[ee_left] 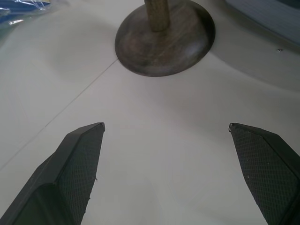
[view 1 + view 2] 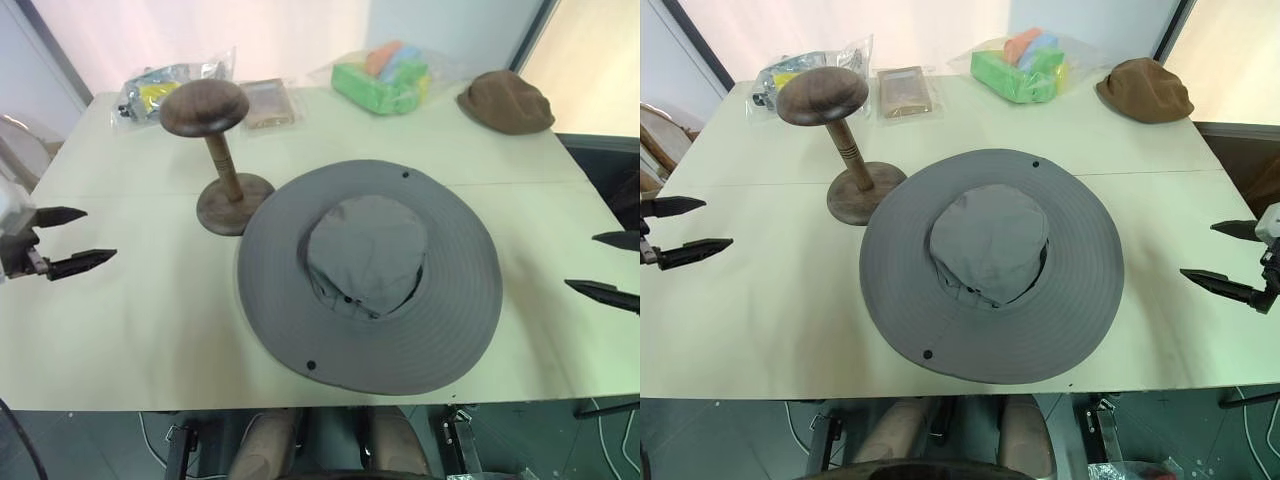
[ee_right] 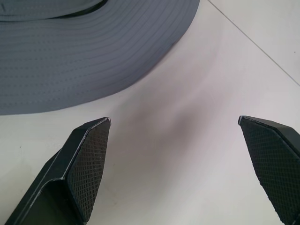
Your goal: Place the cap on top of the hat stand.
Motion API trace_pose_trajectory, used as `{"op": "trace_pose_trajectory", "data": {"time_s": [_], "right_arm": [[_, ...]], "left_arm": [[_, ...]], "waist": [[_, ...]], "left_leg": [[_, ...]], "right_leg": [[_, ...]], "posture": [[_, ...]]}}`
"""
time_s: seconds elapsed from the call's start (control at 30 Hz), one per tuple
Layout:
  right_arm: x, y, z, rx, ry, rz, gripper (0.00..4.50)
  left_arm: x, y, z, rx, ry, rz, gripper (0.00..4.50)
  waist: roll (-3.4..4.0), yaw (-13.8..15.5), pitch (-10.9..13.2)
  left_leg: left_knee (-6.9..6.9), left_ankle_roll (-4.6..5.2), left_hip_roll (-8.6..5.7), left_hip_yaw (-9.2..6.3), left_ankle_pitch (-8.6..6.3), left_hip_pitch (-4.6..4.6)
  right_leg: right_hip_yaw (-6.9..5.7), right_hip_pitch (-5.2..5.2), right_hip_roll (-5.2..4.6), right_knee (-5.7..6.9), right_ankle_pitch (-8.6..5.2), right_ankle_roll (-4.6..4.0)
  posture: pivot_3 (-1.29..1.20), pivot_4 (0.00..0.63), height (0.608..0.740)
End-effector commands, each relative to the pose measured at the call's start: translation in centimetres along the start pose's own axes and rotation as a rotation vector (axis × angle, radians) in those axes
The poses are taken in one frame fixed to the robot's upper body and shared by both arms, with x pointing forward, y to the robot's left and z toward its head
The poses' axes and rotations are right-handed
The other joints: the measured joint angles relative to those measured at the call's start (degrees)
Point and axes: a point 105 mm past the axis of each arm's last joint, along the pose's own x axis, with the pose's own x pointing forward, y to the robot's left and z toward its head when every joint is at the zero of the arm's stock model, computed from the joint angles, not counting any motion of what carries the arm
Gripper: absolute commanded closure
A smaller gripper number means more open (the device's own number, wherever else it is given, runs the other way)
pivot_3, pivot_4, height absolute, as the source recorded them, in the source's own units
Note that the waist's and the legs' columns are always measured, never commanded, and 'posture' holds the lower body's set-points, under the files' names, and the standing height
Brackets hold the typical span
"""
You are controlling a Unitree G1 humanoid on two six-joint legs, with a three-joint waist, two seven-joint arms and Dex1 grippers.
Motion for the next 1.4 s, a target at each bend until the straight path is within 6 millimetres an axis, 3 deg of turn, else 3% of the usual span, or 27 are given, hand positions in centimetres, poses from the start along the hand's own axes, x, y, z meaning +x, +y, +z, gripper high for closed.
{"op": "trace_pose_trajectory", "data": {"time_s": [0.03,0.37,0.53,0.63,0.7,0.8,0.9,1.1,1.4], "right_arm": [[-1.0,-0.9,0.5,-0.028,-0.014,-0.065,0.00],[-0.5,-1.5,1.0,-0.082,-0.032,-0.120,0.00],[0.3,-1.9,3.8,-0.137,-0.107,-0.149,0.00],[0.9,-0.2,5.3,-0.237,-0.104,-0.114,0.00],[1.4,1.1,6.0,-0.293,-0.106,-0.119,0.00],[2.3,2.8,6.9,-0.335,-0.111,-0.191,0.00],[2.7,5.8,6.0,-0.492,-0.049,-0.202,0.00],[1.8,11.2,3.8,-0.663,0.010,-0.183,0.00],[0.9,15.7,0.1,-0.708,0.094,-0.140,0.00]], "left_arm": [[-0.4,0.4,0.9,0.039,-0.009,0.005,0.04],[0.7,0.2,2.8,0.016,-0.087,-0.027,0.04],[3.0,-2.7,7.6,0.029,-0.220,-0.215,0.04],[3.4,-5.5,12.1,0.031,-0.332,-0.386,0.04],[3.4,-7.2,13.9,0.039,-0.359,-0.492,0.04],[3.3,-9.9,14.5,0.058,-0.308,-0.689,0.04],[3.7,-11.5,14.4,0.120,-0.267,-0.813,0.04],[5.5,-12.0,15.3,0.180,-0.273,-0.924,0.04],[7.3,-11.9,15.7,0.187,-0.280,-0.958,0.04]], "waist": [[0.00,0.00,0.00],[0.00,0.01,0.00],[0.00,0.11,0.00],[-0.02,0.44,0.01],[-0.03,0.38,0.00],[-0.02,0.23,-0.01],[-0.01,0.34,-0.02],[-0.07,0.65,0.01],[-0.15,0.27,-0.01]], "left_leg": [[0.01,0.00,0.00,0.00,0.00,0.00],[0.13,0.00,0.00,0.00,0.00,0.02],[0.25,0.00,0.00,0.00,0.01,0.01],[0.31,-0.02,0.00,0.00,0.03,0.00],[0.31,0.01,0.00,-0.01,0.04,0.00],[0.27,0.09,0.00,-0.01,0.09,-0.01],[0.23,0.10,0.00,0.05,0.11,0.00],[0.39,0.06,0.00,0.04,0.13,0.01],[0.39,0.02,0.08,0.05,0.15,0.10]], "right_leg": [[0.00,0.00,0.00,0.00,0.00,0.00],[0.00,0.00,0.01,0.04,0.03,0.04],[0.00,0.03,0.02,0.11,0.06,0.08],[0.00,0.08,0.04,0.15,0.12,0.13],[0.01,0.12,0.06,0.15,0.13,0.16],[0.03,0.15,0.06,0.17,0.16,0.23],[0.11,0.06,0.07,0.28,0.16,0.23],[0.11,0.25,0.13,0.22,0.12,0.15],[0.23,0.22,0.26,0.13,0.33,-0.07]], "posture": [[0.00,0.150,0.735],[0.00,0.150,0.735],[0.00,0.150,0.735],[0.00,0.150,0.735],[0.00,0.150,0.735],[0.00,0.150,0.735],[0.00,0.150,0.735],[0.00,0.150,0.735],[0.00,0.150,0.735]]}}
